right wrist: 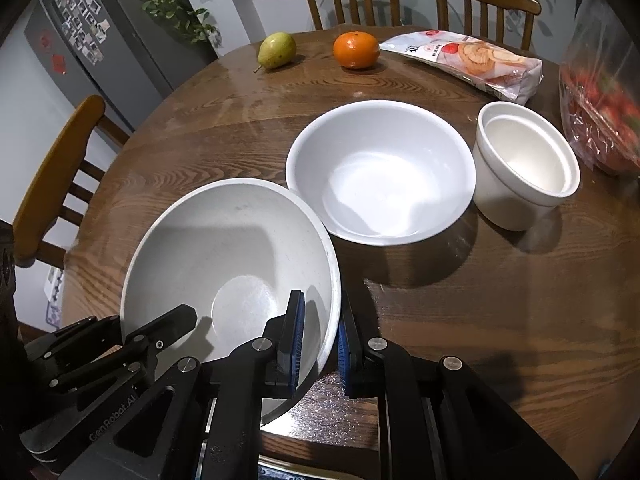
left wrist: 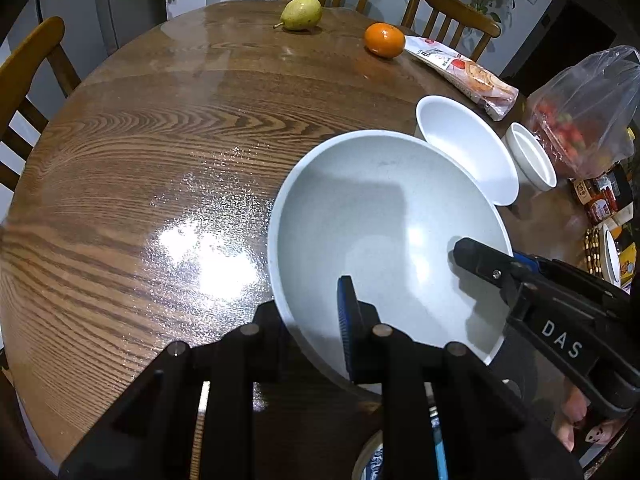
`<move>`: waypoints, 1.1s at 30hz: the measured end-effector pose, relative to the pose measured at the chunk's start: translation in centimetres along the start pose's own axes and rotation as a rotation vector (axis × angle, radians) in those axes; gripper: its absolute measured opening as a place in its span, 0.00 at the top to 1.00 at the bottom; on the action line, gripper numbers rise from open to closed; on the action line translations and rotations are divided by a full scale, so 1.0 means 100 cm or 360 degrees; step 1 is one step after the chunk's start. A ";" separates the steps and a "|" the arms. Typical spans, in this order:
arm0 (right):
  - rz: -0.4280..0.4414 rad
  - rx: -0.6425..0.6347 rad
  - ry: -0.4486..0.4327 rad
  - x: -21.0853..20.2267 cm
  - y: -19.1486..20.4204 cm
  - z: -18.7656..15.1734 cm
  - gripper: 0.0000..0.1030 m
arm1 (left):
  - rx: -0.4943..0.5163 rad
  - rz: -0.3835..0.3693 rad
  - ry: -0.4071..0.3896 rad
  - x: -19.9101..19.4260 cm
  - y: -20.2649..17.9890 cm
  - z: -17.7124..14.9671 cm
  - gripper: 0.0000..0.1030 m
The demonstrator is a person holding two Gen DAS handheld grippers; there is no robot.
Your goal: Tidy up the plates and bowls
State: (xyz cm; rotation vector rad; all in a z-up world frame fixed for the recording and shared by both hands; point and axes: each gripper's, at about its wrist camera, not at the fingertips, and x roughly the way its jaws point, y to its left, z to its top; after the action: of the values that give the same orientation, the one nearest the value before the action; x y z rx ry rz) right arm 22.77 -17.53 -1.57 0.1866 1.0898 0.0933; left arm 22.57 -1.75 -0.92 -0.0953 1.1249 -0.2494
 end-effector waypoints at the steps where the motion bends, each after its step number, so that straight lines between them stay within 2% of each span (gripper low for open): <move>1: -0.0003 0.0003 0.0007 0.001 0.000 0.000 0.85 | 0.0003 -0.0002 0.0001 0.000 0.000 0.000 0.82; 8: -0.0010 0.0009 0.0018 0.000 -0.002 0.000 0.84 | -0.0009 0.0020 -0.0015 -0.001 0.001 0.000 0.80; 9: -0.0009 0.0016 0.0015 -0.001 -0.003 0.000 0.81 | -0.0015 0.0030 -0.0019 -0.002 0.002 0.001 0.76; 10: -0.0010 0.0025 0.0012 -0.002 -0.004 0.001 0.71 | -0.0017 0.0049 -0.0025 -0.002 0.003 0.001 0.69; 12: -0.0007 0.0038 0.0001 -0.004 -0.006 0.001 0.59 | -0.0026 0.0090 -0.0039 -0.002 0.004 0.002 0.67; 16: 0.0024 0.0054 -0.0026 -0.014 -0.007 0.002 0.59 | -0.0043 0.0144 -0.0100 -0.011 0.008 0.005 0.64; 20: 0.0043 0.0057 -0.0096 -0.033 -0.006 0.003 0.56 | -0.0056 0.0157 -0.0208 -0.032 0.012 0.012 0.57; 22: 0.0061 0.0063 -0.0130 -0.043 -0.006 0.006 0.44 | -0.0065 0.0150 -0.0260 -0.045 0.013 0.020 0.54; 27: 0.0140 0.0098 -0.0250 -0.076 -0.015 0.028 0.40 | -0.0017 0.0144 -0.0376 -0.072 0.001 0.047 0.46; 28: 0.0143 0.0101 -0.0301 -0.084 -0.019 0.035 0.34 | 0.0001 0.0153 -0.0381 -0.073 -0.005 0.053 0.46; 29: 0.0128 0.0120 -0.0351 -0.091 -0.024 0.040 0.32 | 0.0020 0.0163 -0.0381 -0.073 -0.012 0.062 0.46; 31: 0.0071 0.0213 -0.0449 -0.099 -0.037 0.050 0.31 | 0.0070 0.0142 -0.0368 -0.070 -0.023 0.074 0.46; 33: 0.0010 0.0267 -0.0455 -0.095 -0.048 0.056 0.31 | 0.0119 0.0101 -0.0317 -0.057 -0.036 0.090 0.46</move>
State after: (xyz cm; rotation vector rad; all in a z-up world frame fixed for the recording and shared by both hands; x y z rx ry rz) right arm 23.25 -24.39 8.28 0.3436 0.8112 -0.0199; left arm 27.82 -4.25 8.69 -0.0176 0.9183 -0.2198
